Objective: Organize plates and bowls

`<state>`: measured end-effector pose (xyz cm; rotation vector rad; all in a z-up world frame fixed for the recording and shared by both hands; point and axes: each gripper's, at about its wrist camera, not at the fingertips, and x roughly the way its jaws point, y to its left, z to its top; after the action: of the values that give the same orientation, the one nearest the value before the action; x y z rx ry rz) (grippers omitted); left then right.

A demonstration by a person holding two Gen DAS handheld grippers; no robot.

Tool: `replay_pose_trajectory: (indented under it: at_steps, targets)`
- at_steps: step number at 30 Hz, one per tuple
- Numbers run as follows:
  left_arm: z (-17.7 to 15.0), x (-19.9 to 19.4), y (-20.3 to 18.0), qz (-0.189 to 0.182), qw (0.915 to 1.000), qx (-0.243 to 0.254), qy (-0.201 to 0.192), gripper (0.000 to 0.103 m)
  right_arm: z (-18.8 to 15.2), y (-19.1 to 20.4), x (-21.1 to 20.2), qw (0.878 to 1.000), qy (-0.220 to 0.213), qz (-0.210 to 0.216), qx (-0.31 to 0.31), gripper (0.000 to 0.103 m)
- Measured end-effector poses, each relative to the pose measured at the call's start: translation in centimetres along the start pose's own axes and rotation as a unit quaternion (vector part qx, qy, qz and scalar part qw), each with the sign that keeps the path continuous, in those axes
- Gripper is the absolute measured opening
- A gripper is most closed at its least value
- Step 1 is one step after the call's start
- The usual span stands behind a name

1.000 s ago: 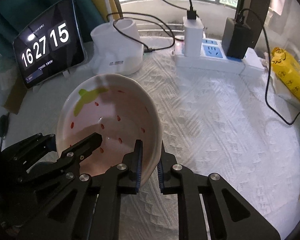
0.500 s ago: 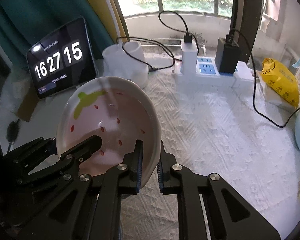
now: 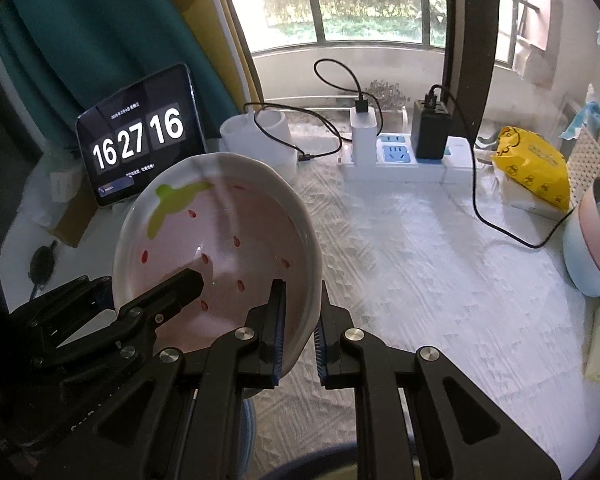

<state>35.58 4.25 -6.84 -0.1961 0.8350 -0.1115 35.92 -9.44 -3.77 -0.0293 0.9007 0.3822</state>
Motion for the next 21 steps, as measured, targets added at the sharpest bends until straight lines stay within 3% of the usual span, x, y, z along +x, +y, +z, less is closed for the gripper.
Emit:
replay_pose_trajectory:
  at_steps: [21]
  targets:
    - [-2.5,-4.6,-5.6,-0.018,0.9992,0.03,-0.019,0.03,-4.1,-2.0,-7.2,0.999,-0.036,-0.01,0.016,0.014]
